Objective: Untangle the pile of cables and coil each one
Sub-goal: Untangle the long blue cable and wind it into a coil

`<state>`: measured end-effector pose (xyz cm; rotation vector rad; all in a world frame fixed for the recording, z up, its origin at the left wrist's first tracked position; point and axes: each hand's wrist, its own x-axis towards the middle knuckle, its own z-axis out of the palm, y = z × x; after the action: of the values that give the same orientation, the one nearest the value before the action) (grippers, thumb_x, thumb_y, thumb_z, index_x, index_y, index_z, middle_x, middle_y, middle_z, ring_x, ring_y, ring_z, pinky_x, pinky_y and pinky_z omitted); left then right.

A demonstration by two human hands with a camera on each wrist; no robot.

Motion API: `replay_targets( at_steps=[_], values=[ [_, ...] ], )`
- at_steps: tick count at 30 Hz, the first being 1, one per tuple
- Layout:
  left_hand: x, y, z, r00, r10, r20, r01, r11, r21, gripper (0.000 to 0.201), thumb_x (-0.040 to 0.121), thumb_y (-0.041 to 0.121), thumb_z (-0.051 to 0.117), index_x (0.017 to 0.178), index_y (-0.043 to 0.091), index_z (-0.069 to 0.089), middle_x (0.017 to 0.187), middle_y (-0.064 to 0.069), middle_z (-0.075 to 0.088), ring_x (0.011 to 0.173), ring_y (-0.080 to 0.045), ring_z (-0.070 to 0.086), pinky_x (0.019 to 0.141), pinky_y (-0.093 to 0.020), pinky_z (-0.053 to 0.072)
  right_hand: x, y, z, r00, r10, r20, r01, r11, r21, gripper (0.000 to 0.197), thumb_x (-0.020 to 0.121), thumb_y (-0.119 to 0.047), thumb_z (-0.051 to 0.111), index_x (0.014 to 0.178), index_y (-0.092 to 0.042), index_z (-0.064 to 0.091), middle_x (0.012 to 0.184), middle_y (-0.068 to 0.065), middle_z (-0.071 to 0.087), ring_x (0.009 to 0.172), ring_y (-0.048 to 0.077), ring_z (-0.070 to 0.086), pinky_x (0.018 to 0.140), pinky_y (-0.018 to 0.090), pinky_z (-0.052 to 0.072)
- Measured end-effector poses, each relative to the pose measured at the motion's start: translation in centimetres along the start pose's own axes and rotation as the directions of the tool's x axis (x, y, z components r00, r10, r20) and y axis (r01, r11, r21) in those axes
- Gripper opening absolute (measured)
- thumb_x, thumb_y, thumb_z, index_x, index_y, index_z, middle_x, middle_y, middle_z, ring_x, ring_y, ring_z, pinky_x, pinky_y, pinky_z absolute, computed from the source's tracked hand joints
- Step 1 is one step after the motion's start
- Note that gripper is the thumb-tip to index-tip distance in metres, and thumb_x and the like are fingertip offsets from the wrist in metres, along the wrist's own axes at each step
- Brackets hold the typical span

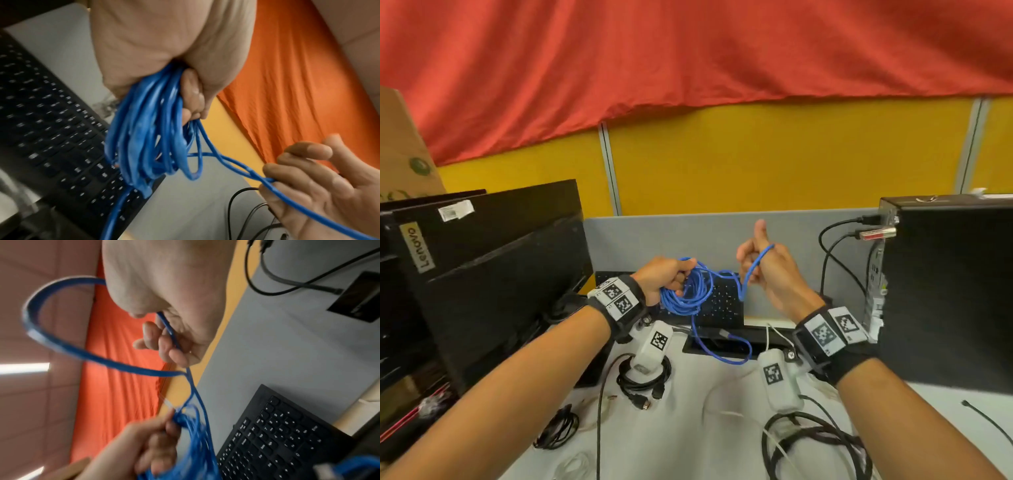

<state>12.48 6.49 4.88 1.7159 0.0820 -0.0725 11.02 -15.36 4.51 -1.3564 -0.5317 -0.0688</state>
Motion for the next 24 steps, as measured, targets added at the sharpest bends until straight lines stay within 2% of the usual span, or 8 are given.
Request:
replay_targets(
  at_steps=[3,8,10,14,16,19,21,24],
  values=[
    [0.3,-2.5,-0.9,1.000,-0.017,-0.023,0.019,0.995,0.096,0.036,0.100,0.022,0.060,0.066,0.010,0.055,0.049,0.001,0.034,0.039,-0.012,0.031,0.040,-0.024,0.037,0.6,-0.4,-1.6,0.972,0.101,-0.213,-0.058,0.978,0.200,0.056,0.101,-0.059,0.042,0.072,-0.013,0.058,0.047,-0.002,0.038,0.044,0.015,0.048,0.052,0.026,0.041],
    [1.9,-4.0,-3.4,0.978,0.054,-0.202,0.037,0.907,0.420,0.047,0.094,0.025,0.069,0.055,0.010,0.047,0.049,-0.007,0.046,0.045,-0.021,0.043,0.057,-0.033,0.042,0.4,0.9,-3.7,0.956,-0.050,-0.288,0.020,0.994,-0.105,0.020,0.093,-0.026,0.074,0.081,-0.017,0.061,0.061,-0.008,0.064,0.055,0.008,0.058,0.061,0.025,0.048],
    [2.6,-3.9,-4.5,0.955,0.053,-0.291,0.089,0.885,0.456,0.047,0.093,0.029,0.069,0.057,0.008,0.047,0.053,-0.010,0.048,0.048,-0.023,0.046,0.055,-0.032,0.041,0.1,1.2,-4.5,0.988,-0.099,-0.118,0.063,0.961,-0.271,0.015,0.091,-0.010,0.074,0.081,-0.014,0.065,0.073,-0.006,0.075,0.060,0.004,0.064,0.059,0.017,0.050],
    [3.4,-3.5,-5.9,0.894,0.050,-0.445,0.180,0.870,0.459,0.041,0.094,0.037,0.067,0.069,0.007,0.052,0.058,-0.008,0.053,0.051,-0.020,0.050,0.046,-0.025,0.039,-1.4,0.8,-4.9,0.920,0.182,0.348,0.103,0.743,-0.662,0.038,0.082,-0.053,0.079,0.072,-0.017,0.071,0.055,0.003,0.047,0.050,0.013,0.037,0.049,0.014,0.030],
    [3.5,-3.7,-5.9,0.890,0.046,-0.453,0.187,0.870,0.456,0.042,0.094,0.037,0.066,0.067,0.009,0.051,0.060,-0.008,0.053,0.052,-0.020,0.051,0.046,-0.025,0.039,-1.8,0.5,-4.5,0.913,0.120,0.389,0.091,0.870,-0.484,0.042,0.087,-0.052,0.073,0.064,-0.017,0.066,0.054,0.008,0.039,0.050,0.015,0.030,0.049,0.018,0.028],
    [3.7,-4.9,-5.6,0.935,-0.005,-0.355,0.120,0.945,0.303,0.040,0.095,0.026,0.067,0.063,0.007,0.051,0.059,-0.011,0.049,0.051,-0.022,0.046,0.054,-0.031,0.041,-1.1,-0.3,-4.4,0.999,-0.022,0.049,0.019,0.997,0.071,0.036,0.096,-0.044,0.059,0.069,-0.020,0.060,0.051,-0.006,0.035,0.043,0.008,0.028,0.049,0.021,0.021],
    [3.4,-5.7,-5.2,0.969,-0.053,-0.243,0.098,0.980,0.175,0.039,0.098,0.022,0.064,0.064,0.006,0.054,0.056,-0.009,0.042,0.049,-0.021,0.039,0.057,-0.033,0.042,-0.5,-0.6,-5.3,0.991,0.032,-0.127,0.022,0.916,0.401,0.029,0.105,-0.035,0.046,0.087,-0.017,0.061,0.052,-0.010,0.035,0.041,0.005,0.031,0.045,0.020,0.021],
    [2.4,-5.9,-4.5,0.988,-0.137,-0.078,0.138,0.990,0.014,0.032,0.103,0.021,0.055,0.075,0.006,0.062,0.050,-0.001,0.035,0.040,-0.013,0.031,0.041,-0.024,0.035,0.2,0.0,-6.7,0.953,0.162,-0.255,0.032,0.786,0.617,0.028,0.110,-0.023,0.036,0.114,-0.009,0.060,0.064,-0.009,0.051,0.044,0.001,0.042,0.039,0.015,0.023]
  ],
)
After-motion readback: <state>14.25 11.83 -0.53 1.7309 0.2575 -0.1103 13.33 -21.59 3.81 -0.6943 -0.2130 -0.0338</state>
